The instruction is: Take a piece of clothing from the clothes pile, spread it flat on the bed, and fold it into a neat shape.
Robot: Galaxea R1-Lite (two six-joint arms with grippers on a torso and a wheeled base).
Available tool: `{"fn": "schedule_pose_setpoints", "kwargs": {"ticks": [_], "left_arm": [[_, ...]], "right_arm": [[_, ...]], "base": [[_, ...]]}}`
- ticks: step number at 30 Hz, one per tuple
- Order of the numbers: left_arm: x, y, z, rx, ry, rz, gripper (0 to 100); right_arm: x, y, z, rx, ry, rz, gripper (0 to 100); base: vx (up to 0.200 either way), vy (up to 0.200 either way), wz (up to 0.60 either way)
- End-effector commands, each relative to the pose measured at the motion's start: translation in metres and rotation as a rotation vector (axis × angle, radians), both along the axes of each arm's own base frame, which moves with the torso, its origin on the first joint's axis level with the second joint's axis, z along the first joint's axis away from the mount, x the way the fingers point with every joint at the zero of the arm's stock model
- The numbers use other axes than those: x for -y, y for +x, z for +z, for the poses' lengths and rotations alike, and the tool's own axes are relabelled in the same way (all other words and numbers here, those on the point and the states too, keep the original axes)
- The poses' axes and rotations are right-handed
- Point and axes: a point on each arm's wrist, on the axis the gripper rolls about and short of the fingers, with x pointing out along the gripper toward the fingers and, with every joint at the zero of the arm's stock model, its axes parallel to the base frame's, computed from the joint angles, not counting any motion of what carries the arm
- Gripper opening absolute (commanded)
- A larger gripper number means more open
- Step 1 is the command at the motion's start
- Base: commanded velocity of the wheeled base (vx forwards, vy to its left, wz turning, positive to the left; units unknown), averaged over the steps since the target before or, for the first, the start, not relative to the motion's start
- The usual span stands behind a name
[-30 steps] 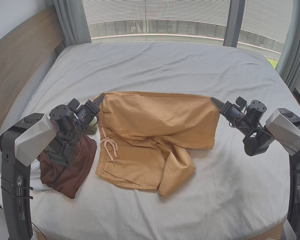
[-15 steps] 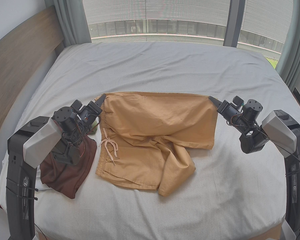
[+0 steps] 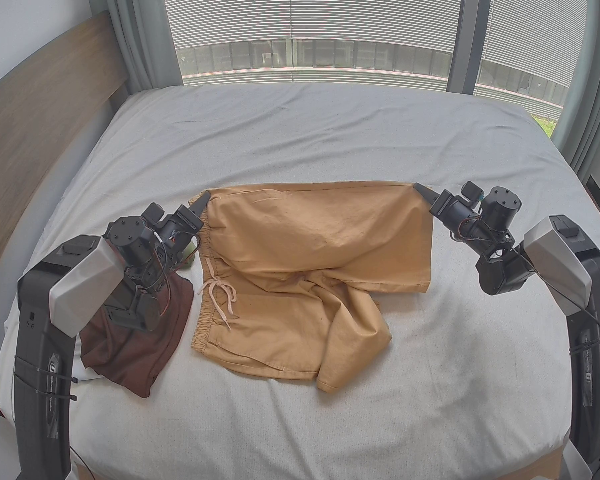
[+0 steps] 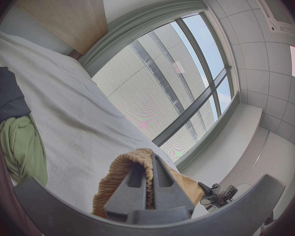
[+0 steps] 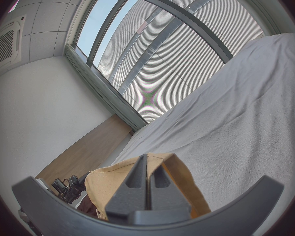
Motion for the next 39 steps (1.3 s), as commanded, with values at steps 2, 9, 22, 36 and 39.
{"fn": "schedule_pose_setpoints", "kwargs": {"ticks": [2, 9, 22, 36, 39], "left_arm": [[-0.001, 0.0, 0.0, -0.001, -0.002, 0.0, 0], [0.0, 0.002, 0.0, 0.001, -0.002, -0.001, 0], [0.0, 0.008, 0.004, 0.001, -0.005, 0.001, 100], [-0.011, 0.014, 0.002, -0.157, 0.0, 0.094, 100], [-0.019, 0.008, 0.01, -0.159, 0.005, 0.12, 100]], "right_arm": [[-0.001, 0.001, 0.002, 0.008, 0.001, 0.001, 0], [-0.001, 0.003, 0.002, 0.015, 0.001, 0.003, 0], [0.003, 0.021, -0.005, 0.039, 0.012, -0.044, 100], [0.004, -0.018, -0.003, -0.022, -0.034, -0.06, 100], [-0.001, -0.037, -0.01, -0.054, -0.066, -0.05, 100]], "base": [[0.0, 0.0, 0.0], [0.0, 0.0, 0.0], [0.0, 0.0, 0.0], [0.0, 0.0, 0.0], [0.0, 0.0, 0.0]]}}
